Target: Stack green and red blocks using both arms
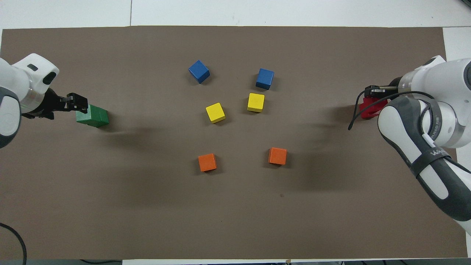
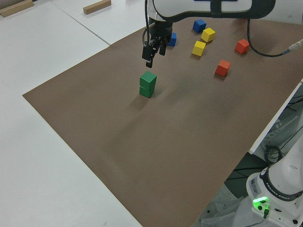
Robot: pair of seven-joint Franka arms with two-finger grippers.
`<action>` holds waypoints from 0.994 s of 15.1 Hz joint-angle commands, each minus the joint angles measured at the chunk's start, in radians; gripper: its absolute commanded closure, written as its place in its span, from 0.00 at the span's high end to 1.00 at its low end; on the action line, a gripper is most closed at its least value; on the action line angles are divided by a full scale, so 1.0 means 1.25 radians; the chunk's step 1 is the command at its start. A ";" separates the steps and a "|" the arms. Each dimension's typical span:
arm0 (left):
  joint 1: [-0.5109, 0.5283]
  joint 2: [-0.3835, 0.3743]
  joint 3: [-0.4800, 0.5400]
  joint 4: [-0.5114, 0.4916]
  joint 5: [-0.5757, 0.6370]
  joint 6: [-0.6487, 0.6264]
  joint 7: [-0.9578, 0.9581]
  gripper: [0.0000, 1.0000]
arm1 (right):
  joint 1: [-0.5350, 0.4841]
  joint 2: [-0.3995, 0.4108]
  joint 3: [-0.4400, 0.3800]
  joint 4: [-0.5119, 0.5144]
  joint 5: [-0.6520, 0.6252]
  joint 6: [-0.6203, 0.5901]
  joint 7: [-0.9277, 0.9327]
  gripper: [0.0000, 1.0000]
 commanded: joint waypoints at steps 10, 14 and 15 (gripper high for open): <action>-0.131 -0.078 0.088 -0.030 -0.039 -0.085 0.004 1.00 | 0.003 -0.013 0.000 0.012 -0.003 -0.057 -0.007 1.00; -0.151 -0.039 0.128 0.042 -0.099 -0.109 0.000 1.00 | 0.008 -0.034 0.005 0.162 -0.039 -0.272 -0.008 1.00; -0.171 -0.038 0.132 0.048 -0.097 -0.115 0.001 1.00 | 0.016 -0.041 0.005 0.201 -0.039 -0.347 -0.008 1.00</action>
